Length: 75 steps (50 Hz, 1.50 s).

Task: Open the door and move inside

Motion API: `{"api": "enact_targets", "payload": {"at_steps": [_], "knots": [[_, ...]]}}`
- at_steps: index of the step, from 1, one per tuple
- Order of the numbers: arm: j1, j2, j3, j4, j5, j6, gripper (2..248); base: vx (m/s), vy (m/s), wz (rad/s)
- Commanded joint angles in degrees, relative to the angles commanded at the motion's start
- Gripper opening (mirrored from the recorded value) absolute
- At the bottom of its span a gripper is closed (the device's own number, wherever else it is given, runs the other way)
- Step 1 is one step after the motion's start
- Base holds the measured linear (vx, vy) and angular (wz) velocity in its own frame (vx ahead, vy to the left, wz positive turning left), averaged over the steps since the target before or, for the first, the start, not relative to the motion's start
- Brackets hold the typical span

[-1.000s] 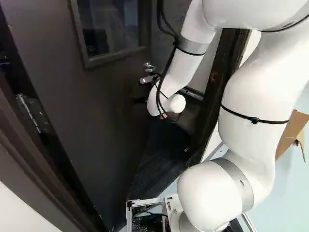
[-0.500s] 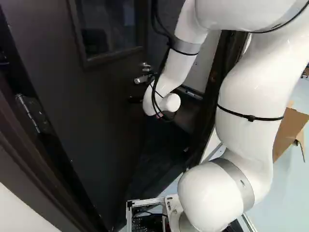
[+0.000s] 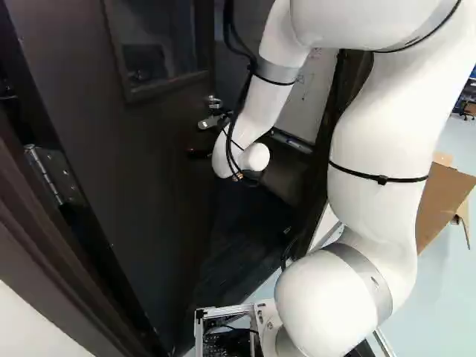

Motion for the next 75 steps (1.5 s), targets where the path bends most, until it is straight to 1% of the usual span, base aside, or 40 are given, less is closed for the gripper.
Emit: {"api": "enact_targets", "payload": {"at_steps": [22, 64, 75], "knots": [[3.1, -2.1, -2.4, 0.3, 0.0, 0.0, 247, 0.000, 0.000, 0.000], [9.0, -6.9, -8.2, 5.3, 0.0, 0.0, 247, 0.000, 0.000, 0.000], [10.5, -8.2, -9.8, 5.8, 0.0, 0.0, 247, 0.000, 0.000, 0.000]]}}
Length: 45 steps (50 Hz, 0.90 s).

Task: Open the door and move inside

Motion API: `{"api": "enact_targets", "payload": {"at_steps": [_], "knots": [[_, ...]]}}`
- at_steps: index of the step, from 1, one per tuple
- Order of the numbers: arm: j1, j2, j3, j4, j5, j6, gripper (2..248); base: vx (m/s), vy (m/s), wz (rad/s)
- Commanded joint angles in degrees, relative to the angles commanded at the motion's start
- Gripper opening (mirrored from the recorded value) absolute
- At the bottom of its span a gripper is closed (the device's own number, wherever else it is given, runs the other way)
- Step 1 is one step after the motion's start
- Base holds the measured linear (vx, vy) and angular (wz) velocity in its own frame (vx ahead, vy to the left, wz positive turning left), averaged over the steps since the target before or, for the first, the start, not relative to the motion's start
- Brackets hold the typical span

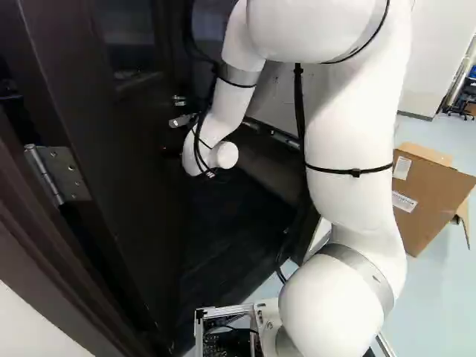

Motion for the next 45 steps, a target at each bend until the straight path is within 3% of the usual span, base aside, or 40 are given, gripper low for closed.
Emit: {"api": "enact_targets", "payload": {"at_steps": [45], "knots": [[5.6, -5.6, -7.0, 0.0, 0.0, 0.0, 247, 0.000, 0.000, 0.000]]}}
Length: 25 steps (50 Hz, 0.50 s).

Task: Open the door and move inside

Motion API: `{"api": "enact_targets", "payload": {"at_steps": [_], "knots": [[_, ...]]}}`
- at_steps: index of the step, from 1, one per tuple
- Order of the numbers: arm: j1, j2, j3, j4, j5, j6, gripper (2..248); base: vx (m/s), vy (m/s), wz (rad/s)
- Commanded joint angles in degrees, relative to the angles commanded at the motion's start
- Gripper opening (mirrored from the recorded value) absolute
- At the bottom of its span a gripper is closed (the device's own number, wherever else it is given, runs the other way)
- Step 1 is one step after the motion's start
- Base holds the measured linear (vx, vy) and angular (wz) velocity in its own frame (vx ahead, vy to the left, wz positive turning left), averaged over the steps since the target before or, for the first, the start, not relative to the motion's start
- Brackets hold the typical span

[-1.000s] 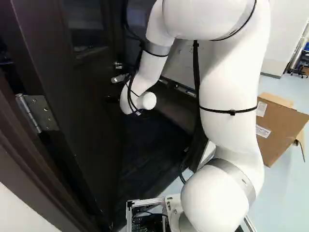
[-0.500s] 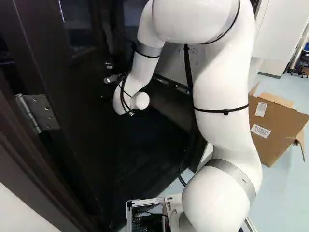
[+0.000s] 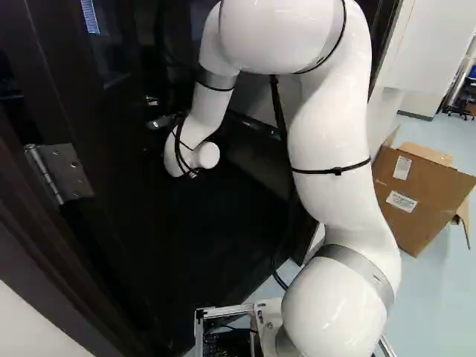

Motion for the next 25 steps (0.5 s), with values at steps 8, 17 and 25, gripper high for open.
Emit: {"api": "enact_targets", "payload": {"at_steps": [8, 17, 25], "knots": [[0.9, -1.1, -1.4, 0.0, 0.0, 0.0, 247, 0.000, 0.000, 0.000], [1.8, -2.1, -2.7, 0.0, 0.0, 0.0, 247, 0.000, 0.000, 0.000], [2.5, -3.0, -3.9, 0.0, 0.0, 0.0, 247, 0.000, 0.000, 0.000]]}}
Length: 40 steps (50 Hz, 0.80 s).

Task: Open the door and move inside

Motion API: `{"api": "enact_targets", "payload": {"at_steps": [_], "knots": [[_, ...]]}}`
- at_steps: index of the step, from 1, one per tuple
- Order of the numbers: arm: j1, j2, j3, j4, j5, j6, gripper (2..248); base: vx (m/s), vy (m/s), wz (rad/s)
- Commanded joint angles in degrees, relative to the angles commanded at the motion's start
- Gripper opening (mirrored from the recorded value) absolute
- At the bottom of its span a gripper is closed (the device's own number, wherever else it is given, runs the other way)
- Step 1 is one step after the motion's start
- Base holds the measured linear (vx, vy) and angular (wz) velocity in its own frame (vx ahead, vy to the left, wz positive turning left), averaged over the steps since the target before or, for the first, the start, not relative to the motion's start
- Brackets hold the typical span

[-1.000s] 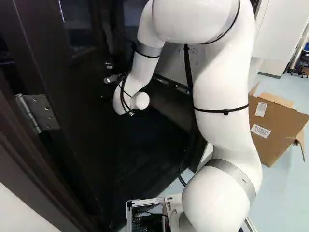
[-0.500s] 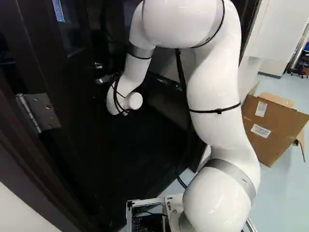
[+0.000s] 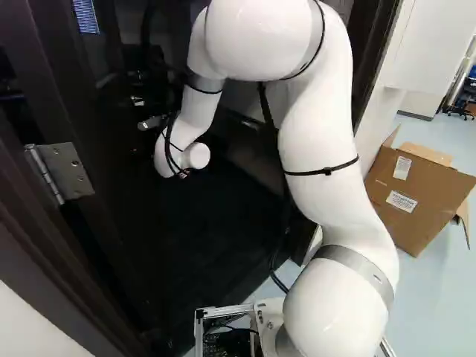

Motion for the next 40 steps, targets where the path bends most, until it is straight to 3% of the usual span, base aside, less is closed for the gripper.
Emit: {"api": "enact_targets", "payload": {"at_steps": [40], "knots": [[4.0, -5.0, -6.7, -3.1, 0.0, 0.0, 247, 0.000, 0.000, 0.000]]}}
